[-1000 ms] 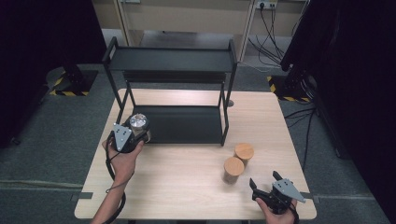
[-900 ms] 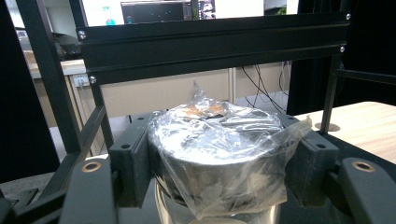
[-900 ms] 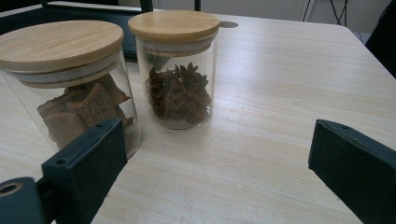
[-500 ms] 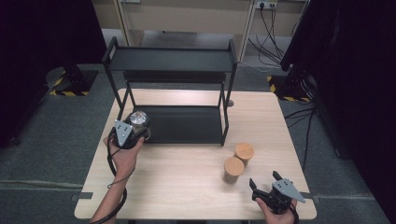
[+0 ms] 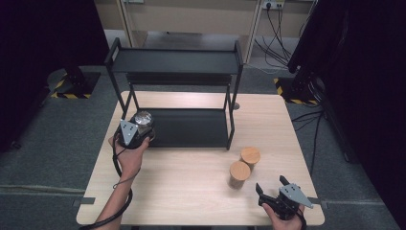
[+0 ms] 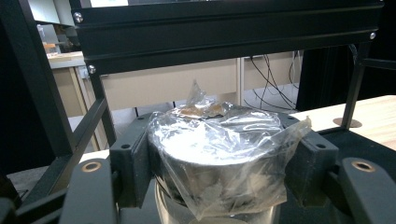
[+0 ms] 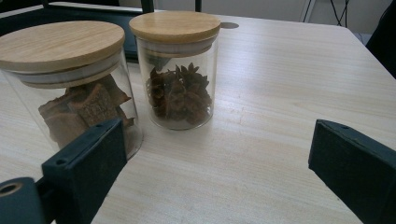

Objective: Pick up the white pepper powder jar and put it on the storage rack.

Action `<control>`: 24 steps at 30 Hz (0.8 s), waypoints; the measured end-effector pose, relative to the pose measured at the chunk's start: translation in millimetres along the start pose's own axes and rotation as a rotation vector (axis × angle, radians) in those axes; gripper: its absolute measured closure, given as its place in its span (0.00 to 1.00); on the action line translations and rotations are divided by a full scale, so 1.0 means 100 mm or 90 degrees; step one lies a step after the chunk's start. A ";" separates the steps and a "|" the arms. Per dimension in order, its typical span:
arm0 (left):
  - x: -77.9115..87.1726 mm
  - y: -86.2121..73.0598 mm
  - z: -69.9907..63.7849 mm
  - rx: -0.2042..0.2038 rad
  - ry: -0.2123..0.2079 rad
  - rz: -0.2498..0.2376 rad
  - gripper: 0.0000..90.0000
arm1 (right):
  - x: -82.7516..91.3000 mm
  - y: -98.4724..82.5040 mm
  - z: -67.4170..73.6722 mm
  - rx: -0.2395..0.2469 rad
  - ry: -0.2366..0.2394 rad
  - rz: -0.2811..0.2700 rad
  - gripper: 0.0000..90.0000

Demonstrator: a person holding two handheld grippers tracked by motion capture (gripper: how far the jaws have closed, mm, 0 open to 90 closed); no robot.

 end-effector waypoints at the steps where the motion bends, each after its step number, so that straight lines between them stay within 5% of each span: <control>1: -0.01 0.00 0.00 -0.002 0.001 0.002 0.38 | 0.00 0.00 0.00 0.000 0.000 0.000 0.05; 24: -0.26 -0.05 0.00 0.008 0.006 0.016 0.38 | 0.00 0.00 0.00 0.000 0.001 -0.001 0.05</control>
Point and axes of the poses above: each handheld gripper's, and its own axes: x roughly backward along the jaws, y roughly out of its top, z roughly to its left, the point moved 4 cm from there along -x, roughly forward along the jaws, and after that the axes turned 2 degrees about z, right-handed, at the moved point
